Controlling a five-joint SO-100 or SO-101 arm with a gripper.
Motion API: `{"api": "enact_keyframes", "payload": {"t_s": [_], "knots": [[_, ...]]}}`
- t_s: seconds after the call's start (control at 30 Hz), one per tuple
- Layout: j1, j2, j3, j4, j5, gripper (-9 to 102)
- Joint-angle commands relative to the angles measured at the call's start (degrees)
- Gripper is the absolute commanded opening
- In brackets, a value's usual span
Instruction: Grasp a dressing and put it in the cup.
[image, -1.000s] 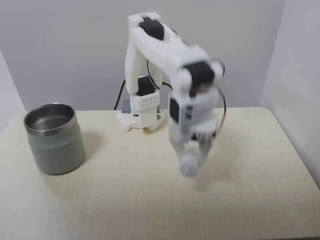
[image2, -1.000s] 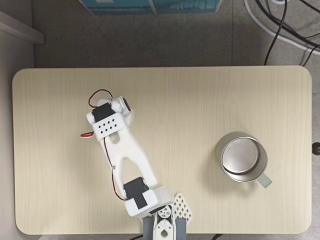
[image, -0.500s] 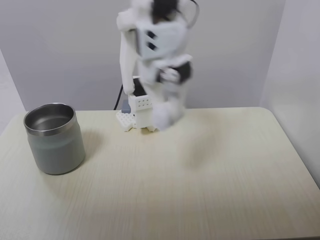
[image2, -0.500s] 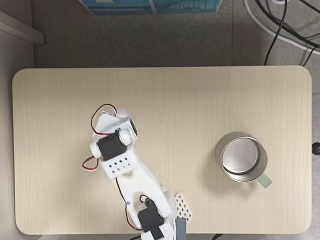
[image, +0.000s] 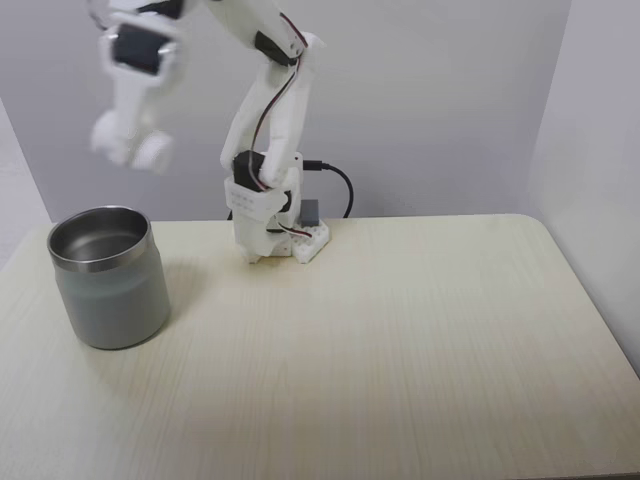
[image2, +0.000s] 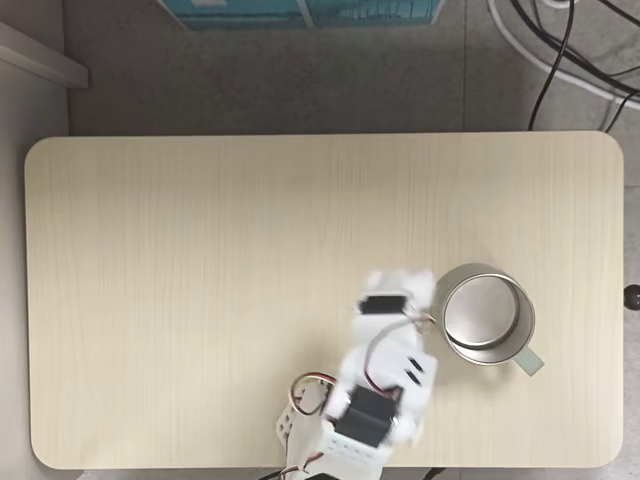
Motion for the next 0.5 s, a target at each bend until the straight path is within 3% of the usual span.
{"api": "enact_keyframes", "payload": {"t_s": [0.0,0.17,0.47], "knots": [[7.8,-2.8,-7.0,-5.1,-2.6,0],[8.9,-8.5,-21.1,-13.9,-4.8,0],[10.4,-3.5,-29.2,-24.5,-5.9,0]]}}
